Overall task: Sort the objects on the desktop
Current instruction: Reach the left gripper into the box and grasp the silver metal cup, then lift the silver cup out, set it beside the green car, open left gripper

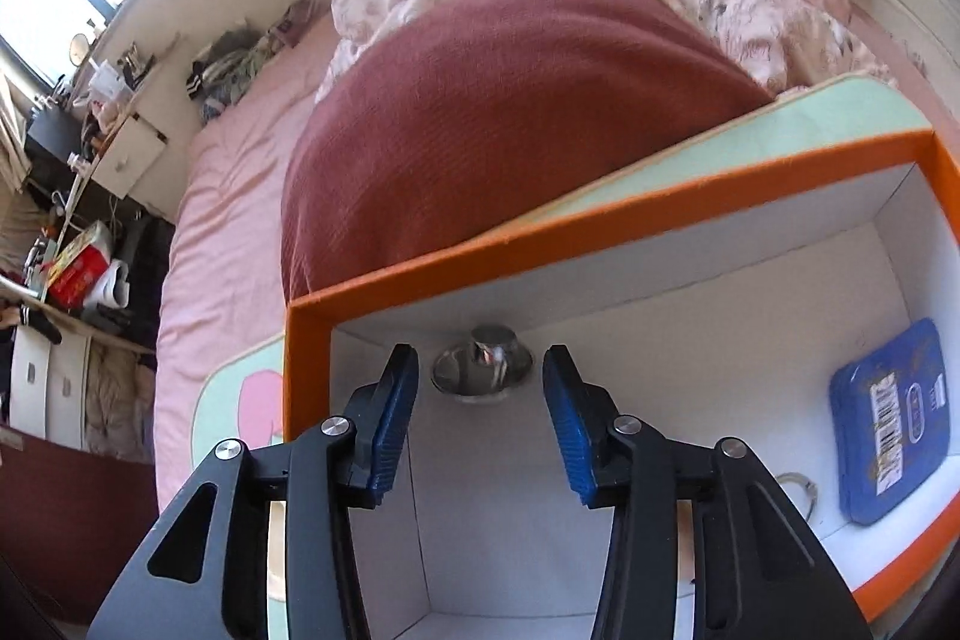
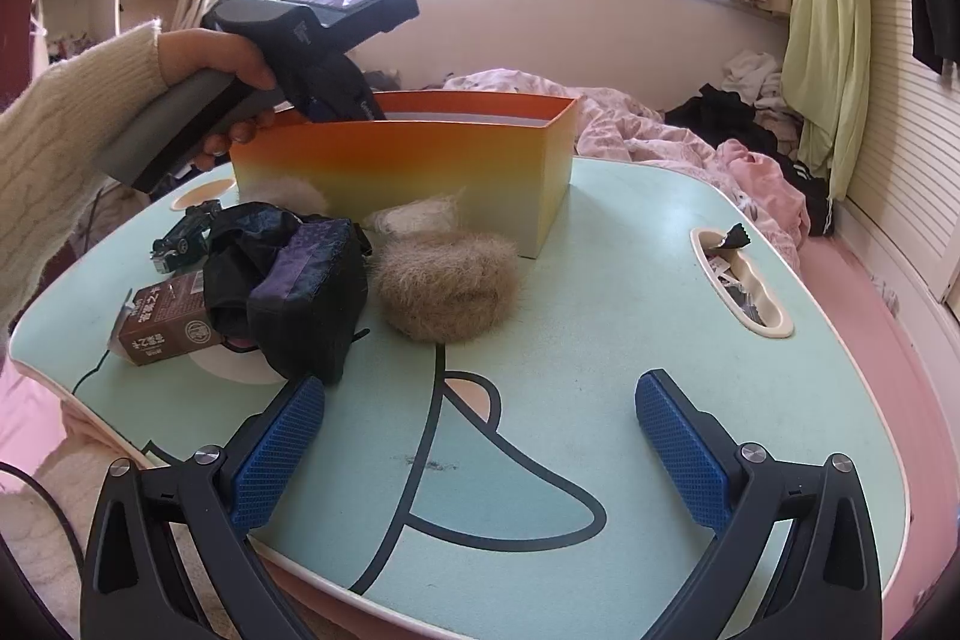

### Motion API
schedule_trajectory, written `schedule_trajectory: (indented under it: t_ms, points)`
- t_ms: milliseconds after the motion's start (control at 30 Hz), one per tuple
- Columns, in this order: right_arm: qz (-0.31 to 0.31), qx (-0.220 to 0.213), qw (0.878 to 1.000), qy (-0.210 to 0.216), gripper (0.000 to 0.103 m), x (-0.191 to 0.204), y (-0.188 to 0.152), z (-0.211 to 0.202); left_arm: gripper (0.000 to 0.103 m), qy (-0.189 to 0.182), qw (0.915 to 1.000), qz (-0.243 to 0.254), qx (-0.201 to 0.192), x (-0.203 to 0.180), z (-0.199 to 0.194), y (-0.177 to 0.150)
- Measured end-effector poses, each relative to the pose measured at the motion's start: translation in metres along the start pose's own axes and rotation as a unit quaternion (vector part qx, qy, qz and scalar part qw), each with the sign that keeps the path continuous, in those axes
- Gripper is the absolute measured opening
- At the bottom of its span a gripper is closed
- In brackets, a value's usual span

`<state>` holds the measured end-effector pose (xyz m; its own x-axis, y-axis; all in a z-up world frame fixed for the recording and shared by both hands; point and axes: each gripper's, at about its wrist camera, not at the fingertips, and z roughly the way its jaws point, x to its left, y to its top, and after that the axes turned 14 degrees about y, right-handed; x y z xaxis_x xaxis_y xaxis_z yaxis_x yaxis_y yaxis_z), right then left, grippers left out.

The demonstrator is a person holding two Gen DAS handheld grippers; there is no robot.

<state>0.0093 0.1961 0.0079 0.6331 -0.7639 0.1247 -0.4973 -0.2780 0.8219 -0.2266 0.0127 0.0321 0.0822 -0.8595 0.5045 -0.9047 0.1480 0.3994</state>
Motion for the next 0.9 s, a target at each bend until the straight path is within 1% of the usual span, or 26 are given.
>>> schedule_trajectory:
  t_ms: [33,100,133,167,200,233,267,300,433,533,567,600,633,700,733,767,833,900]
  points:
    - [0.0,0.0,1.0,0.0,0.103,0.0,0.0,0.0,0.055,-0.001,1.0,0.0,0.001,0.001,-0.001,0.0]
    - [0.0,0.0,1.0,0.0,0.103,0.0,0.0,0.0,0.056,-0.012,0.9999,0.002,0.005,0.001,0.003,0.001]
    - [0.0,0.0,1.0,0.0,0.103,0.0,0.0,0.0,0.055,-0.025,0.9996,0.005,0.015,0.001,0.007,0.001]
    - [0.0,0.0,1.0,0.0,0.103,0.0,0.0,0.0,0.055,-0.031,0.9994,0.004,0.018,0.002,0.009,0.002]
    - [-0.001,0.0,1.0,0.0,0.103,0.0,0.0,0.0,0.05,-0.038,0.9992,0.0,0.013,0.005,0.009,0.002]
    - [-0.001,0.0,1.0,0.0,0.103,0.0,0.0,0.0,0.041,-0.04,0.9991,-0.001,0.012,0.006,0.009,0.001]
    - [0.0,0.0,1.0,0.0,0.103,0.0,0.0,0.0,0.036,-0.028,0.9996,0.002,0.007,0.006,0.008,0.0]
    - [0.0,0.0,1.0,0.0,0.103,0.0,0.0,0.0,0.03,-0.024,0.9997,0.006,0.002,0.007,0.007,-0.001]
    - [0.0,0.0,1.0,0.0,0.103,0.0,0.001,0.0,0.03,-0.068,0.9976,-0.007,-0.008,0.016,0.0,-0.004]
    - [-0.001,0.0,1.0,0.0,0.103,0.0,0.0,0.0,0.03,-0.087,0.9951,-0.023,-0.041,0.031,-0.02,-0.008]
    - [-0.001,0.0,1.0,0.0,0.103,0.0,0.0,0.0,0.03,-0.103,0.9921,-0.037,-0.062,0.042,-0.033,-0.011]
    - [-0.001,-0.001,1.0,0.0,0.103,0.0,0.0,0.0,0.03,-0.115,0.9895,-0.046,-0.075,0.049,-0.043,-0.015]
    - [-0.001,-0.001,1.0,0.0,0.103,0.0,0.0,0.0,0.03,-0.127,0.9865,-0.053,-0.089,0.056,-0.054,-0.02]
    - [-0.001,-0.001,1.0,0.0,0.103,0.0,0.0,0.0,0.03,-0.161,0.9773,-0.051,-0.128,0.066,-0.085,-0.042]
    - [-0.001,-0.001,1.0,0.0,0.103,0.0,0.0,0.0,0.03,-0.174,0.9733,-0.043,-0.144,0.067,-0.096,-0.055]
    - [-0.001,-0.001,1.0,0.0,0.103,0.0,0.001,0.0,0.03,-0.186,0.9684,-0.037,-0.162,0.066,-0.108,-0.075]
    - [-0.001,-0.001,1.0,0.0,0.103,0.0,0.0,0.0,0.03,-0.189,0.965,-0.036,-0.178,0.063,-0.116,-0.106]
    - [-0.001,-0.001,1.0,0.0,0.103,0.0,0.0,0.0,0.03,-0.188,0.9648,-0.032,-0.181,0.057,-0.115,-0.124]
